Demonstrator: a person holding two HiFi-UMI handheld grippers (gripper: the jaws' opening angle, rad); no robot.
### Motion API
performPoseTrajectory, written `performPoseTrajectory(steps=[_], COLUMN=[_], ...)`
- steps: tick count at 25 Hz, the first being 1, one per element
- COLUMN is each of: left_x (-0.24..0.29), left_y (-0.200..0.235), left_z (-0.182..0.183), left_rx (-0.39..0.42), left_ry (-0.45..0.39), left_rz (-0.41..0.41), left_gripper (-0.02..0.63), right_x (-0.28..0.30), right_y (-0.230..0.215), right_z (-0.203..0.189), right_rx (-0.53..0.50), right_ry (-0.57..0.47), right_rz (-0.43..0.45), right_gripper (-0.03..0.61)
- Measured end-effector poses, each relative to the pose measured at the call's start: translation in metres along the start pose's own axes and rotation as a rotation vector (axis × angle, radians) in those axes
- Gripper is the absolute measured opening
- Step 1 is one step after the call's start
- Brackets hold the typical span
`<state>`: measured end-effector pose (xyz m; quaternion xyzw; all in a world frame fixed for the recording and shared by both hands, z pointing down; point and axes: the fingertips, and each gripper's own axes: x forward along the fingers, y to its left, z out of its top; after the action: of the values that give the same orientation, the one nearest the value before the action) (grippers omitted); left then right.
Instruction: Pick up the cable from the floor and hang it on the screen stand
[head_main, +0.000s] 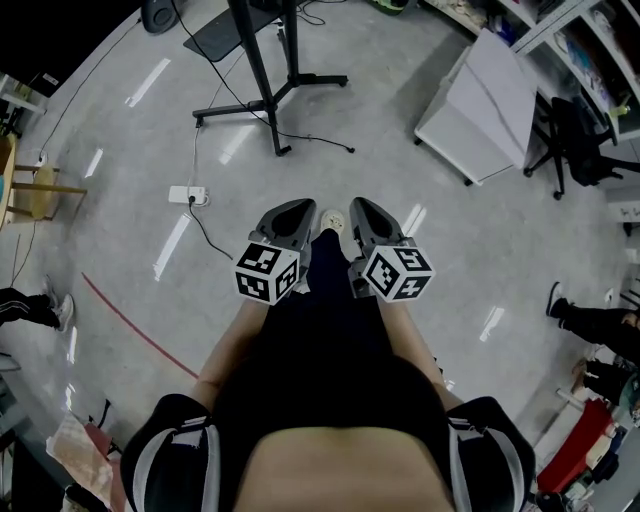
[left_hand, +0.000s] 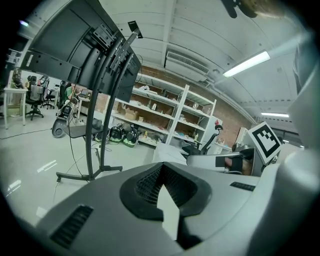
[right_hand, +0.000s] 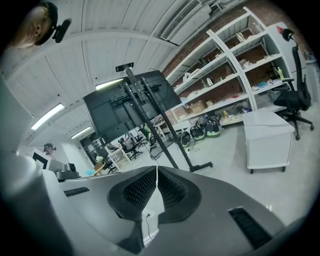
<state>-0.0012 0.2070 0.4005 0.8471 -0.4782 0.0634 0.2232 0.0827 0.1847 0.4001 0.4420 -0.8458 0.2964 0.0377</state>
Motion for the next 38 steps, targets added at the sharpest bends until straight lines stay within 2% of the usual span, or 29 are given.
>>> performPoseTrajectory(steps=[10,19,24,31,38], left_x=[0.076,0.131,0.160,0.194,0.211], left_y=[0.016,0.027,0.045,0.066,0.077], left_z=[0.034,0.061,0.077,0.091,0.100], left_rx=[0.011,0.018,0.027,0.016,0.015], left_ry=[0.045,0.043,0.033,0.022,0.000], left_rz=[-0.001,-0.008,0.016,0.031,0.041], left_gripper=[0.003,0.003,0.003,0.003,0.003], right_x=[0.042,0.074,0.096,0.130,0.150], right_y=[-0.059,-0.099,-0.119,-0.141,-0.148], right_z=[0.055,0.097,0.118,0.137,0.139], right_rx=[0.006,-0.010,-0.015,-0.026,-0.040], right_ry=[0.003,-0.022,-0.022,-0.015,0.008], right_rz=[-0.015,-0.016,-0.017,-0.005,0.017], right_gripper=[0.025,0.025,0.023,0.025,0.025])
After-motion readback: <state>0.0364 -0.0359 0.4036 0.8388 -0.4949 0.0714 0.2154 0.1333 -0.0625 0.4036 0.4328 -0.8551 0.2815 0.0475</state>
